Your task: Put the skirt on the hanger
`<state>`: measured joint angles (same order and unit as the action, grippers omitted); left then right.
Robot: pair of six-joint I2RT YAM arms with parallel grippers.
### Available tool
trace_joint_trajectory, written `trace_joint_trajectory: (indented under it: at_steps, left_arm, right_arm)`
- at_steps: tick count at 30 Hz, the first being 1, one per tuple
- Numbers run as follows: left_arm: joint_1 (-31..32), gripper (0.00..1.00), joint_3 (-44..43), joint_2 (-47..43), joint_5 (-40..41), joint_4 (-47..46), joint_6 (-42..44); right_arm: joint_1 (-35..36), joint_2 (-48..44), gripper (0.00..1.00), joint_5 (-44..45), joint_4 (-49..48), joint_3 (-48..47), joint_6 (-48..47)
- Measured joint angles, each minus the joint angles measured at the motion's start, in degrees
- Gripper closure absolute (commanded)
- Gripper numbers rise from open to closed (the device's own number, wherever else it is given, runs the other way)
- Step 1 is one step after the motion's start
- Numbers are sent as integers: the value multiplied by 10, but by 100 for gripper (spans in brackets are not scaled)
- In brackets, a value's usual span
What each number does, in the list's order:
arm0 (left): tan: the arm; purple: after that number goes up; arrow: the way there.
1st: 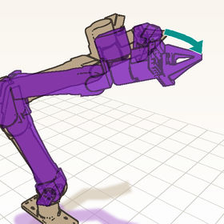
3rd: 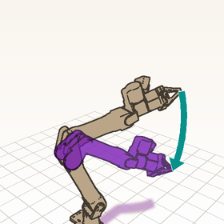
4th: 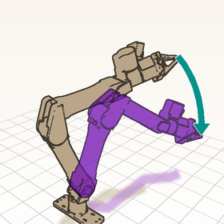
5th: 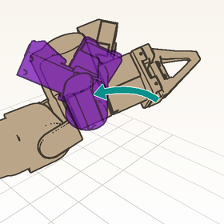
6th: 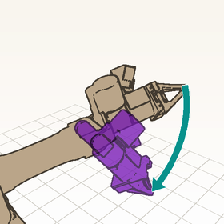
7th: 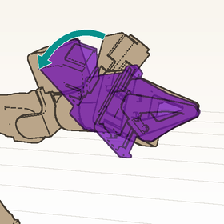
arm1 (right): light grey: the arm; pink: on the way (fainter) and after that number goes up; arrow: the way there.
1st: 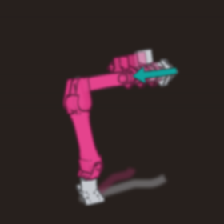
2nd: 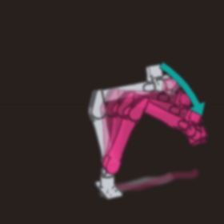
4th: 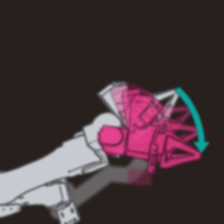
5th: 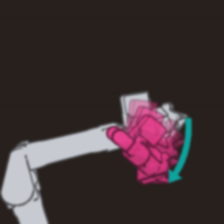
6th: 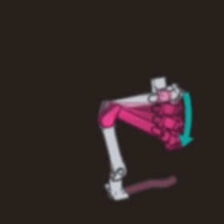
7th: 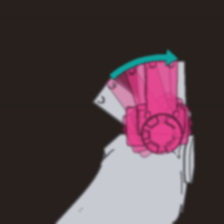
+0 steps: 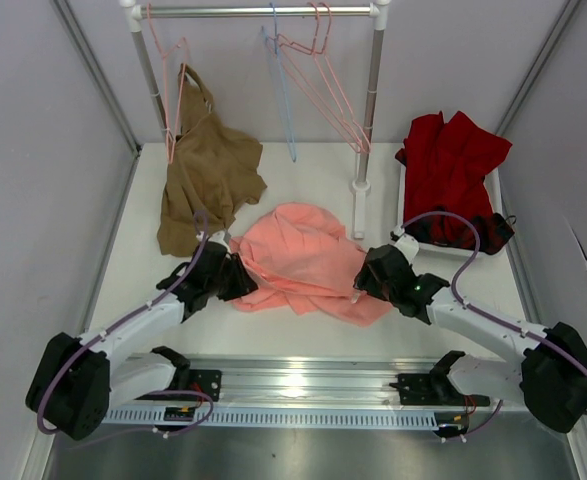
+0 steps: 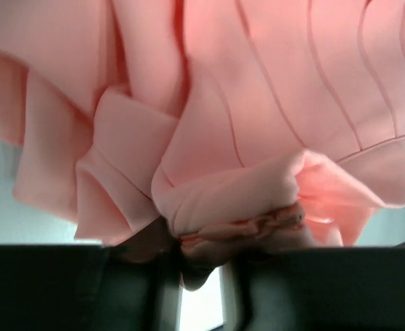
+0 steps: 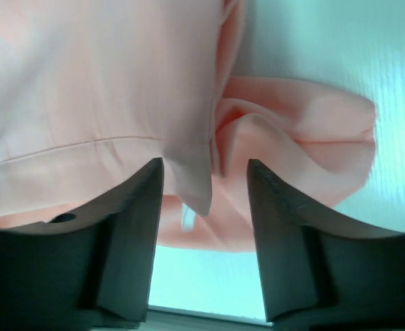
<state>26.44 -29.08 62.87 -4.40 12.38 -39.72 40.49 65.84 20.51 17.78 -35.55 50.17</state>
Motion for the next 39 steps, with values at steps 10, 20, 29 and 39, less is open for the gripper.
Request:
trace_joint_trajectory:
  at_steps: [10, 20, 29, 39]
  left_arm:
    - [-1, 42, 15, -80, 9, 24, -3]
    - [-1, 45, 7, -139, 11, 86, -2]
    - [-1, 46, -16, -161, 5, 130, -1]
    - [-1, 44, -38, -186, -11, 167, 8]
  right_arm:
    - [14, -52, 34, 15, 57, 0, -24]
    - [95, -26, 36, 12, 36, -2, -131]
    - [102, 61, 36, 35, -1, -9, -212]
    - [140, 68, 37, 77, 2, -39, -263]
